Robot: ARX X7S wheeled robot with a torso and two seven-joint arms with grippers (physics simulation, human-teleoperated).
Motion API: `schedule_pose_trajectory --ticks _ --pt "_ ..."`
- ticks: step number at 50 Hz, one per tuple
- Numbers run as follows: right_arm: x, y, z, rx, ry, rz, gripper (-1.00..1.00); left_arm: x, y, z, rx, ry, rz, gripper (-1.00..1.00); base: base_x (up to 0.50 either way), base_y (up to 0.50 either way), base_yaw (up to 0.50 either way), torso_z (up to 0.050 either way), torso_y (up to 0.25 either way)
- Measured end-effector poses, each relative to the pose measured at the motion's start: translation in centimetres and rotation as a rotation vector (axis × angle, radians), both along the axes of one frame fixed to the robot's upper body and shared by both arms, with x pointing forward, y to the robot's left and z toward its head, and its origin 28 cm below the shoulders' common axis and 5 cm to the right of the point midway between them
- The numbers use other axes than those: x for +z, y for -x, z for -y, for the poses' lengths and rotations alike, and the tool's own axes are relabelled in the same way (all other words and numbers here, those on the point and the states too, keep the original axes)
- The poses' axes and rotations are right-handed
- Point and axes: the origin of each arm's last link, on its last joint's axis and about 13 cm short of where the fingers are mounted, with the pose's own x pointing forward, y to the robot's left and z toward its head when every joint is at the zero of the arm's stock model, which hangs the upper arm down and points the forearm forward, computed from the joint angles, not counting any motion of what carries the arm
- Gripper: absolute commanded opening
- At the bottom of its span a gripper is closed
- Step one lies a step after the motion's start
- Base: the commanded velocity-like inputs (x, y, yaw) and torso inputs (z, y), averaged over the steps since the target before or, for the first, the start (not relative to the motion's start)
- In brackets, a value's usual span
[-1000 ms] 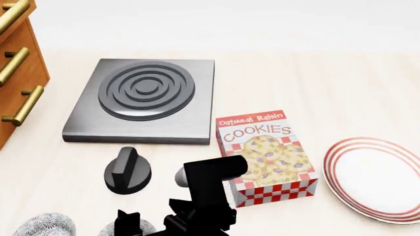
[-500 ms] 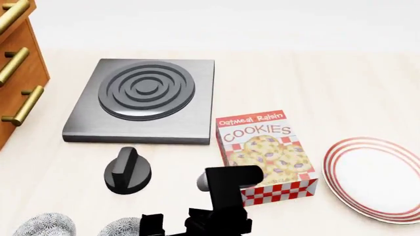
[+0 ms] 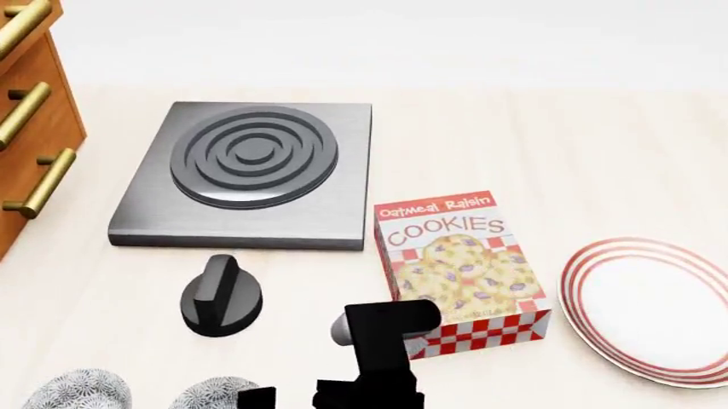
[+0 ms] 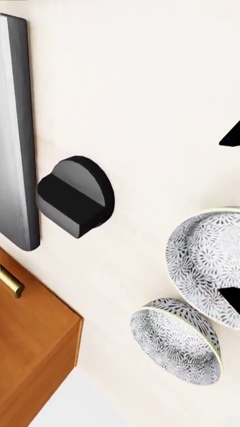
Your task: Pick the akita bowl from table center and place it on the plate.
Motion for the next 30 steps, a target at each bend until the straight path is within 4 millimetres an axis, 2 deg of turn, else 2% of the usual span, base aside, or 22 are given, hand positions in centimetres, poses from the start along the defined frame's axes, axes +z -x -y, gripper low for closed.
schedule_pose_trajectory --ticks 30 --pt "-1.9 -1.3 -0.4 0.027 -0.016 -0.047 1.00 -0.1 0.1 0.1 -0.007 -0.012 -0.009 1.00 0.00 0.00 0.00 0.000 0.000"
